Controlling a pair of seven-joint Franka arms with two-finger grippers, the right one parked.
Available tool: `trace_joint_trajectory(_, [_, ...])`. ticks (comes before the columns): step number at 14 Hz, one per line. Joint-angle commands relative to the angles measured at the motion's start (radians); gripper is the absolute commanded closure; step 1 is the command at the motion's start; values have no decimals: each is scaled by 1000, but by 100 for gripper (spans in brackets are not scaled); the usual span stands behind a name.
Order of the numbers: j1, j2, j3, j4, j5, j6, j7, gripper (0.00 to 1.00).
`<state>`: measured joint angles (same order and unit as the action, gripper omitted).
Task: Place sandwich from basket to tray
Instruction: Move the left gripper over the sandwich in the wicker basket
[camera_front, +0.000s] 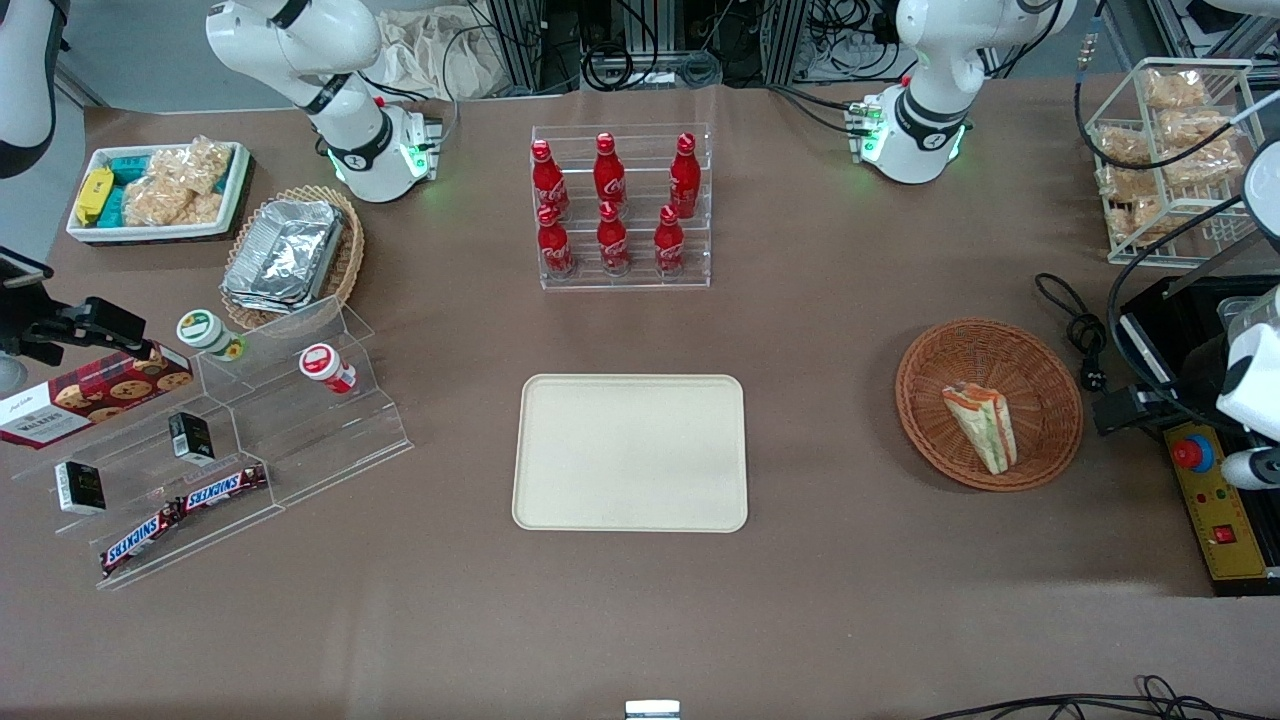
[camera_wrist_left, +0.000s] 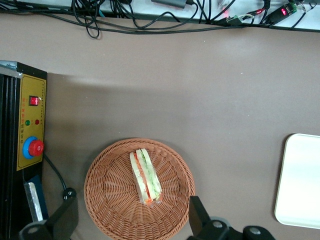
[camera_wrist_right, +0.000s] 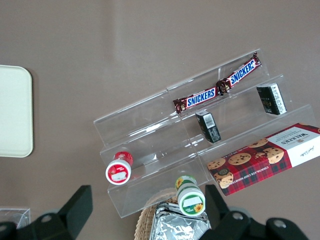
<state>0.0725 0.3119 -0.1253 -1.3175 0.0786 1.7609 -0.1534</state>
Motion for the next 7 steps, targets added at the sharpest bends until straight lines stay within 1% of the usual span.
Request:
trace_joint_trajectory(1, [7,12,-4,29,-8,-7,20,1])
trace_joint_trajectory(5, [6,19,-4,17,-16,-69,17,1])
trace_joint_trajectory(7, [9,24,-2,-34,-2,-78,23,1])
